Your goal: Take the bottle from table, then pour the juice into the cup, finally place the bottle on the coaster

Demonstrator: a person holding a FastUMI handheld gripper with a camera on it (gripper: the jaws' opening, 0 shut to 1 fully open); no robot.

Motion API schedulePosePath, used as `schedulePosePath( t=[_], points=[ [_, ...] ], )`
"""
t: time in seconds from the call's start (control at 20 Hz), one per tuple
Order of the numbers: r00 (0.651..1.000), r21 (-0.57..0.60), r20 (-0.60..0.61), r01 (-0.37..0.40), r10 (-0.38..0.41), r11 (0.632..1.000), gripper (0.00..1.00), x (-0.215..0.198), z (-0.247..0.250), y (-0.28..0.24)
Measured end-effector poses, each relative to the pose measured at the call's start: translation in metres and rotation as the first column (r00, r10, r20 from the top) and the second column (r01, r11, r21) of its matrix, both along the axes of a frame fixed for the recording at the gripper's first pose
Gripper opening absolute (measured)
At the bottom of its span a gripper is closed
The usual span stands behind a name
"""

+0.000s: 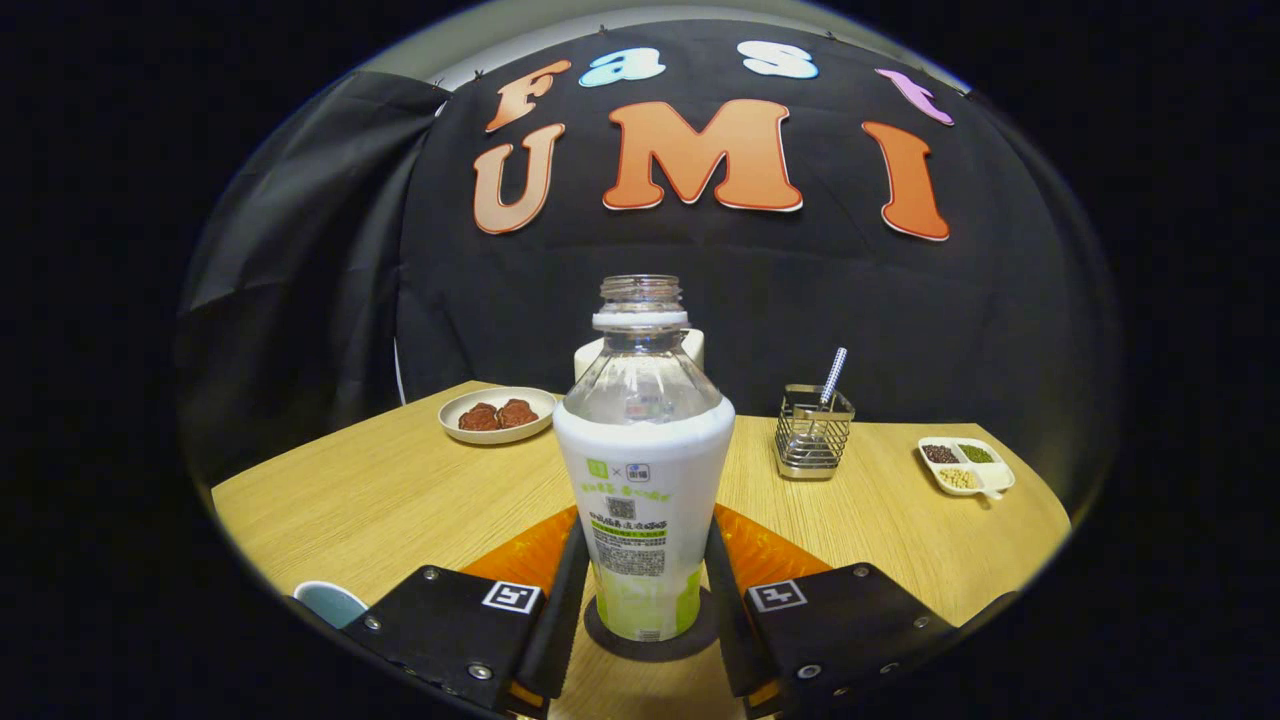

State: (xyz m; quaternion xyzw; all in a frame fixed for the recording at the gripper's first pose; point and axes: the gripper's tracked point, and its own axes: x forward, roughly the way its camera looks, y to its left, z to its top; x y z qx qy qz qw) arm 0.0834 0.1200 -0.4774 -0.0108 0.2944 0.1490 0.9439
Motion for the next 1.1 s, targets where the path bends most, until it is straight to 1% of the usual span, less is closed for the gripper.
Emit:
schedulePosePath(
  t=[0.1, 0.35, 0.55, 0.6, 0.65, 0.7, 0.75, 0.8, 0.9, 0.95, 1.1],
  points=[
    [1.000, 0.011, -0.027, 0.012, -0.012, 1.000, 0.61, -0.001, -0.010, -0.001],
    [0.999, 0.031, -0.037, 0.028, -0.027, 0.999, 0.61, 0.000, -0.010, -0.003],
    [0.995, 0.050, -0.094, 0.025, -0.021, 0.998, 0.67, -0.010, -0.013, -0.002],
    [0.994, 0.033, -0.103, 0.030, -0.026, 0.999, 0.72, -0.014, -0.013, -0.006],
    [0.994, 0.008, -0.104, 0.036, -0.035, 0.999, 0.80, -0.016, -0.011, -0.013],
    [0.995, -0.011, -0.093, 0.041, -0.042, 0.999, 0.88, -0.017, -0.005, -0.018],
    [0.996, -0.019, -0.077, 0.045, -0.047, 0.999, 0.92, -0.018, 0.004, -0.022],
    [0.997, -0.014, -0.057, 0.048, -0.049, 0.999, 0.97, -0.019, 0.016, -0.023],
    [0.999, 0.015, -0.012, 0.053, -0.053, 0.998, 0.98, -0.023, 0.046, -0.026],
    [0.998, 0.028, 0.017, 0.059, -0.060, 0.998, 0.98, -0.019, 0.065, -0.030],
    [0.989, 0.040, 0.088, 0.114, -0.117, 0.993, 0.98, -0.028, 0.120, -0.051]
  ],
)
